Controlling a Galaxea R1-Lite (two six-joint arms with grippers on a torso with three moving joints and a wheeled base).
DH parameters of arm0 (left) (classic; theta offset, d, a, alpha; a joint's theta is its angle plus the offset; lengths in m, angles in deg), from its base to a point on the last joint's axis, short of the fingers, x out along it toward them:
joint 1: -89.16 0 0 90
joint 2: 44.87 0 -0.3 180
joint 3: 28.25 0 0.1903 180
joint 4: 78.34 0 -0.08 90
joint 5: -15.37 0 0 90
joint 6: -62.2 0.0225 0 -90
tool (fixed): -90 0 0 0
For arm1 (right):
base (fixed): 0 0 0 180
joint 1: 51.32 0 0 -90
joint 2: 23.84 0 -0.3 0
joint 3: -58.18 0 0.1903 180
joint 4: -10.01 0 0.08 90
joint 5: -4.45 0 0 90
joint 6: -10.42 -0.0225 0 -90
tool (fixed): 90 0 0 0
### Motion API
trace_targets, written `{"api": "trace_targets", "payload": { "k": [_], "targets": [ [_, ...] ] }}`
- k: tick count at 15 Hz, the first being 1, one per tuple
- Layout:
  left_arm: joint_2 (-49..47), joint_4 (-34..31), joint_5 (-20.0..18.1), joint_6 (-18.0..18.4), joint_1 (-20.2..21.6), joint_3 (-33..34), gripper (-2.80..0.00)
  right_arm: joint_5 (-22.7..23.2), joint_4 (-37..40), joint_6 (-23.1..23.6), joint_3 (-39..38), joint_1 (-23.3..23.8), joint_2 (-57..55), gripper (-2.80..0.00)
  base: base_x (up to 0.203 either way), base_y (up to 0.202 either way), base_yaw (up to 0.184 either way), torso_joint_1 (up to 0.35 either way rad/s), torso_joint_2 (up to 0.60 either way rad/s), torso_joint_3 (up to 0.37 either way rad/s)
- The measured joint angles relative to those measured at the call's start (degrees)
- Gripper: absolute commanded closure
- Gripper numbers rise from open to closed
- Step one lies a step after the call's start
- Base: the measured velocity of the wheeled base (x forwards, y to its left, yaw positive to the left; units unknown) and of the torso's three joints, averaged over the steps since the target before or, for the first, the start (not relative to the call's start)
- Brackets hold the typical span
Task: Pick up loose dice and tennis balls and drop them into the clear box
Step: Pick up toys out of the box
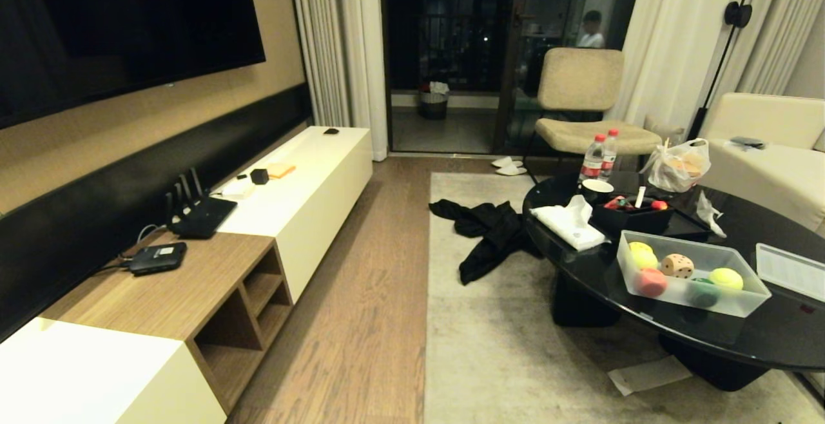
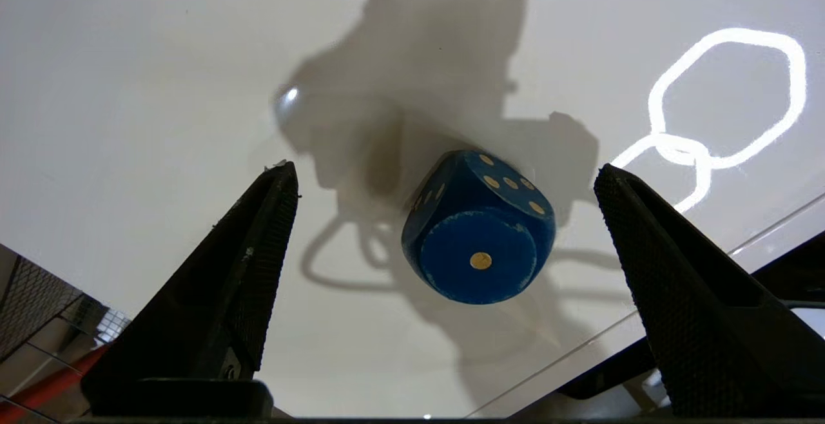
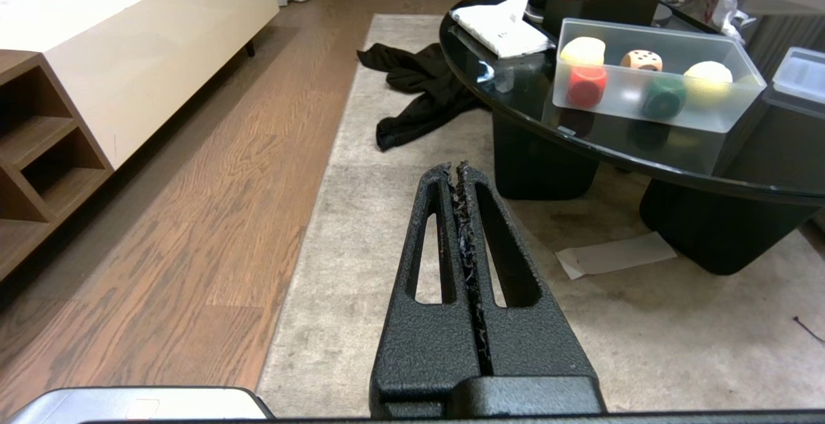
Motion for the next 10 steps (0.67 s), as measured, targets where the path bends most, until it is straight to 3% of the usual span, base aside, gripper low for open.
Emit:
{"api": "trace_targets", "payload": {
  "k": [10],
  "targets": [
    [-3.88,0.02,0.52,-0.25,-1.58,3.18,-2.8,0.02,0.0,-0.01,0.0,0.0,0.0,0.0,0.0,0.0,0.0,0.0,0.0,0.0]
  ]
}}
